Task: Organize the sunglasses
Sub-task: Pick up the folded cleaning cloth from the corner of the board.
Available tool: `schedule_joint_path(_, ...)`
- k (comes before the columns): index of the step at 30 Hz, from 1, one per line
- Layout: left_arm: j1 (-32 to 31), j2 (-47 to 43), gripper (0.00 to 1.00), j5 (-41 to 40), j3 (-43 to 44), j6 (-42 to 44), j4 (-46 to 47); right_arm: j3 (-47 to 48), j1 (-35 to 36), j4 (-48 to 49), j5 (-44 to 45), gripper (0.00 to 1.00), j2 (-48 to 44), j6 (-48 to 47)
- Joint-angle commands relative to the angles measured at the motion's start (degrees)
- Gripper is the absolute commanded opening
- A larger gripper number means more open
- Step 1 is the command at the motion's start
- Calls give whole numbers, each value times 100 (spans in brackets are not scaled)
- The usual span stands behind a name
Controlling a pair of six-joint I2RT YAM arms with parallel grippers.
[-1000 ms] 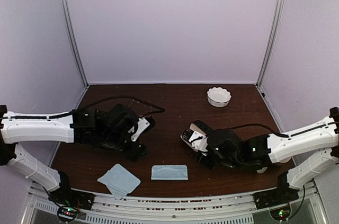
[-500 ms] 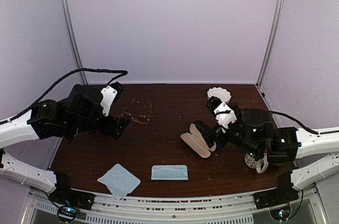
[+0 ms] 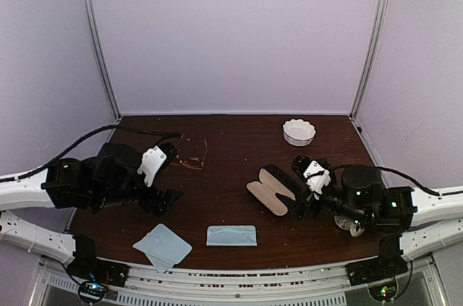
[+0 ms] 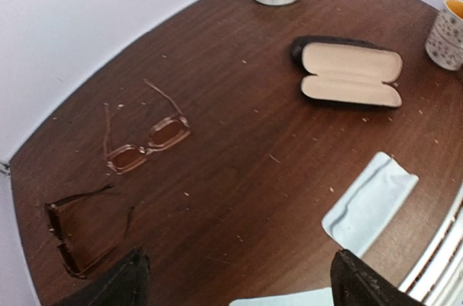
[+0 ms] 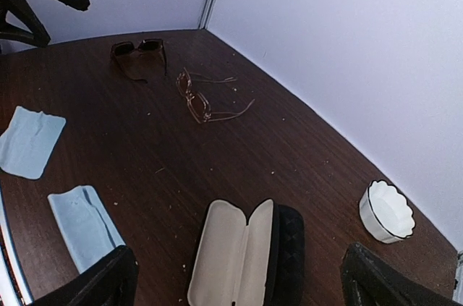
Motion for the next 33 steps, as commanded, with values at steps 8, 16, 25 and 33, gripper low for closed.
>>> schedule_joint_path(8, -945, -5, 81, 667, -1244, -505, 1015, -1086, 206, 79, -676, 100, -1013, 719)
schedule_joint_path(16, -1260, 684, 65, 1012, -1697, 107, 1942, -1454, 1103, 518, -507, 98, -319, 373)
schedule_joint_path(25, -1418, 1825, 57, 1207, -1215, 1223, 2174, -1330, 1581, 1083, -619, 97, 1013, -301)
schedule_joint_path(33, -1418, 2489, 43, 1392, -1031, 1691, 2226, -1217, 1600, 1178, -775, 97, 1394, -389)
